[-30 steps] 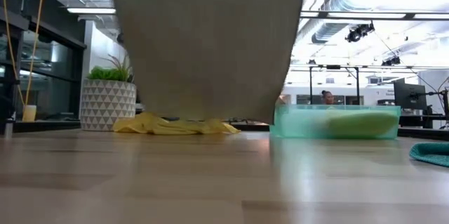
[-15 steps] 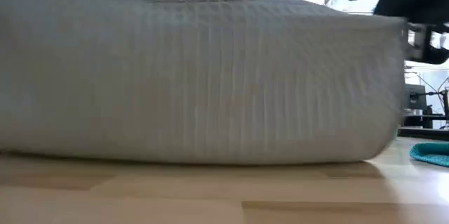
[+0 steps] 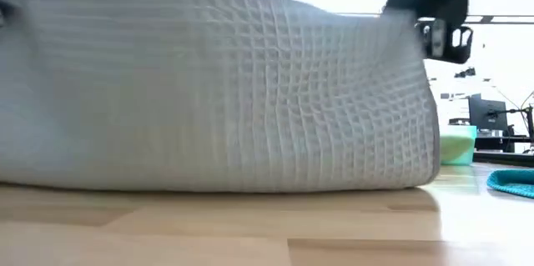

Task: Fold microfiber towels
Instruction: Fold the gray towel

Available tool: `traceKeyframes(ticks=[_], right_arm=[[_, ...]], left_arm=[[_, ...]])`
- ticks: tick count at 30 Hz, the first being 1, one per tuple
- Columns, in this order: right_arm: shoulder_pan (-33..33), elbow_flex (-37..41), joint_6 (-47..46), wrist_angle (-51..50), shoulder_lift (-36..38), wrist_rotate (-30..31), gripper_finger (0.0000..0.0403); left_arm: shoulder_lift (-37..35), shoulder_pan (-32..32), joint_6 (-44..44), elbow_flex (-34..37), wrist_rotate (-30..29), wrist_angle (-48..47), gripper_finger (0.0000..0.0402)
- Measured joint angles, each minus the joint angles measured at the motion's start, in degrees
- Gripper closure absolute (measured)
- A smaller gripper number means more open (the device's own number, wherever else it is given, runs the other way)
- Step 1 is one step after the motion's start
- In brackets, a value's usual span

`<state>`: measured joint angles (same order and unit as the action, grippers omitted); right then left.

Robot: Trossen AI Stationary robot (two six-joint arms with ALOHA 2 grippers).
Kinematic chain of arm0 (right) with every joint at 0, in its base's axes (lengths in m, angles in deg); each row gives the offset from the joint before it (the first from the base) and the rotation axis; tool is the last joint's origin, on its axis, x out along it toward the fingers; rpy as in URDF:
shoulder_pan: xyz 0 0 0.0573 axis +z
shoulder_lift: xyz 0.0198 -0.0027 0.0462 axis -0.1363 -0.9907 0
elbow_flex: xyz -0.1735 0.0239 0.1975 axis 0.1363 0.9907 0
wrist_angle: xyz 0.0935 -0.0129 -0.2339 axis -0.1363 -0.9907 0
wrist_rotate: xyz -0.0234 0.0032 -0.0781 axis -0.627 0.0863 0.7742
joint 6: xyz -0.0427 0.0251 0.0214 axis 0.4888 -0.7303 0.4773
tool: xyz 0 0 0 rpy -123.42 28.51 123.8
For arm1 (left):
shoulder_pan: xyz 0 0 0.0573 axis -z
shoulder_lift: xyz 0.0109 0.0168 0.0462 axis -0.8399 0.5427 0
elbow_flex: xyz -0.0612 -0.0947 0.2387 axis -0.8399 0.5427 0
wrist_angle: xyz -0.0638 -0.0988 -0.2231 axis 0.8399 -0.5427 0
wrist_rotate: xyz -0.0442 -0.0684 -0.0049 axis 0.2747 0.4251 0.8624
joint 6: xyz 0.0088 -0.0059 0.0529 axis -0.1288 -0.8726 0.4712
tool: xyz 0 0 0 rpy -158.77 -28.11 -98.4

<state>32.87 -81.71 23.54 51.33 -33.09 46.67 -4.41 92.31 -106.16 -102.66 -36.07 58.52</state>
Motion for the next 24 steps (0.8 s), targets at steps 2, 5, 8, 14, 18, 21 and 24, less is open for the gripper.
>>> traceKeyframes(ticks=[2, 5, 8, 14, 18, 21, 24], right_arm=[[-2.87, 0.08, 2.37, -4.39, 1.71, 2.40, 0.0403], [-7.39, 0.08, 5.26, -9.24, 3.08, 5.40, 0.0403], [-11.58, 0.08, 8.70, -11.11, 2.79, 6.21, 0.0403], [-18.37, 0.10, 12.28, -11.04, -0.90, 7.89, 0.0403], [-21.36, 0.10, 12.18, -10.34, -3.32, 8.33, 0.0403], [-22.54, 0.10, 11.96, -10.12, -5.03, 7.82, 0.0403], [-22.84, 0.10, 11.74, -9.76, -6.62, 7.43, 0.0403]], left_arm=[[-3.53, -2.27, 1.25, 0.00, -3.51, -6.98, 0.0402], [-7.06, -6.21, 2.88, 0.06, -7.36, -15.96, 0.0402], [-8.46, -10.54, 5.85, 1.32, -9.09, -20.61, 0.0402], [-6.95, -17.28, 8.61, 7.35, -7.64, -17.93, 0.0402], [-5.93, -19.88, 8.53, 9.76, -9.90, -16.15, 0.0402], [-5.37, -21.37, 9.50, 9.90, -12.87, -15.96, 0.0402], [-5.39, -22.80, 11.80, 9.90, -14.53, -15.48, 0.0402]])
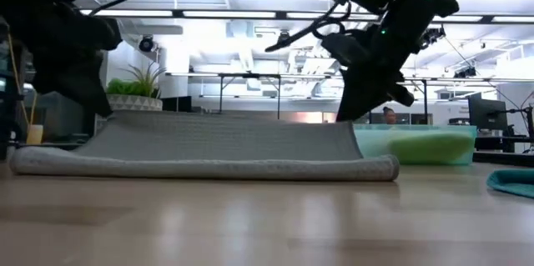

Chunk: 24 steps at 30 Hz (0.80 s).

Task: Fold microfiber towels
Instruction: Fold the gray towel

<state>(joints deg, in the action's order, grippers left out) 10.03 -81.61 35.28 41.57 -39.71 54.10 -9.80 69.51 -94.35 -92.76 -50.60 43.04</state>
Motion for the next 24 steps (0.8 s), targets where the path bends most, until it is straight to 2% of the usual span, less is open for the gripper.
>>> traceKeyframes(ticks=[10, 17, 24], right_arm=[[0.02, 0.00, -1.90, 0.90, -1.75, 2.22, 0.0403], [0.02, 0.00, -2.06, 0.95, -1.73, 5.50, 0.0403], [0.04, 0.00, -2.34, 0.95, -1.71, 5.73, 0.0402]], left_arm=[[0.71, -3.60, 6.25, 0.00, -1.01, 0.19, 0.0396], [2.21, -4.96, 6.70, 0.00, -2.41, 0.25, 0.0390], [5.38, -5.13, 6.72, 0.00, -2.23, 0.58, 0.0387]])
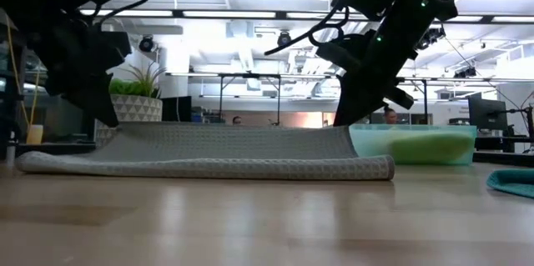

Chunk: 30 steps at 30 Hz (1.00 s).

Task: Fold microfiber towels
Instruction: Fold the gray towel

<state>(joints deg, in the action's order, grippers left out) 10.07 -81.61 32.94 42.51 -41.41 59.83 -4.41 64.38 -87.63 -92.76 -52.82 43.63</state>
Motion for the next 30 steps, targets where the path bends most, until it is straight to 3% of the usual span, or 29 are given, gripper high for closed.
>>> traceKeyframes(ticks=[5, 8, 18, 23, 27, 30], right_arm=[[-0.85, 0.01, -0.72, -0.13, 0.00, 0.36, 0.0400], [-2.25, 0.01, -0.63, 0.02, 0.00, 0.18, 0.0377], [-7.42, -3.98, 3.79, -5.15, 0.71, -3.21, 0.0212], [-7.51, -7.56, 11.85, -9.30, 3.89, -8.13, 0.0184], [-4.38, -6.69, 15.52, -14.02, 7.10, -13.17, 0.0182], [-0.48, -3.63, 14.14, -16.00, 9.23, -13.49, 0.0182]], left_arm=[[2.20, -0.44, 0.37, 0.00, -1.47, 0.37, 0.0375], [3.13, -1.69, 1.07, 0.00, -1.66, 0.29, 0.0359], [0.97, -7.86, 11.99, -4.75, -0.96, -4.72, 0.0250], [-4.32, -8.34, 20.72, -8.19, 7.98, -4.77, 0.0211], [-8.47, -6.68, 21.51, -6.88, 19.08, -2.46, 0.0202], [-10.28, -3.95, 18.57, -4.36, 20.49, -0.97, 0.0203]])
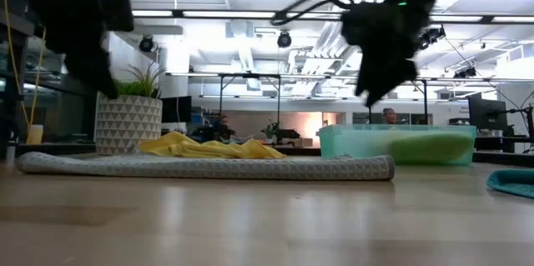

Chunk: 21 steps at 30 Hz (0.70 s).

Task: Fold microfiber towels
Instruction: Fold the gray towel

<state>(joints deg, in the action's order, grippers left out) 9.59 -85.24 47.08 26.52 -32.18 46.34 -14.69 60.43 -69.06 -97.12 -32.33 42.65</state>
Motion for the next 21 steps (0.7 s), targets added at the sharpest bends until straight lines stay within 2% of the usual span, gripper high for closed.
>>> traceKeyframes(ticks=[3, 6, 10, 13, 21], right_arm=[[3.53, 4.17, -5.69, 1.91, 1.88, -0.10, 0.0182], [5.87, 8.02, -11.23, 6.71, 2.53, 0.39, 0.0182], [7.06, 11.49, -15.32, 15.07, 2.57, 0.46, 0.0182], [6.89, 12.42, -16.02, 18.43, 2.55, 0.64, 0.0182], [6.49, 12.42, -15.57, 19.17, 2.55, 0.69, 0.0182]], left_arm=[[-0.54, 2.64, -3.35, 2.45, -2.76, 3.00, 0.0208], [-0.38, 4.13, -5.86, 4.14, -8.21, 5.86, 0.0214], [2.05, 1.92, -7.52, 4.27, -16.50, 7.50, 0.0224], [4.97, -3.40, -8.61, 4.34, -14.53, 7.76, 0.0230], [13.82, -15.57, -9.27, 3.59, -5.71, 9.34, 0.0244]])
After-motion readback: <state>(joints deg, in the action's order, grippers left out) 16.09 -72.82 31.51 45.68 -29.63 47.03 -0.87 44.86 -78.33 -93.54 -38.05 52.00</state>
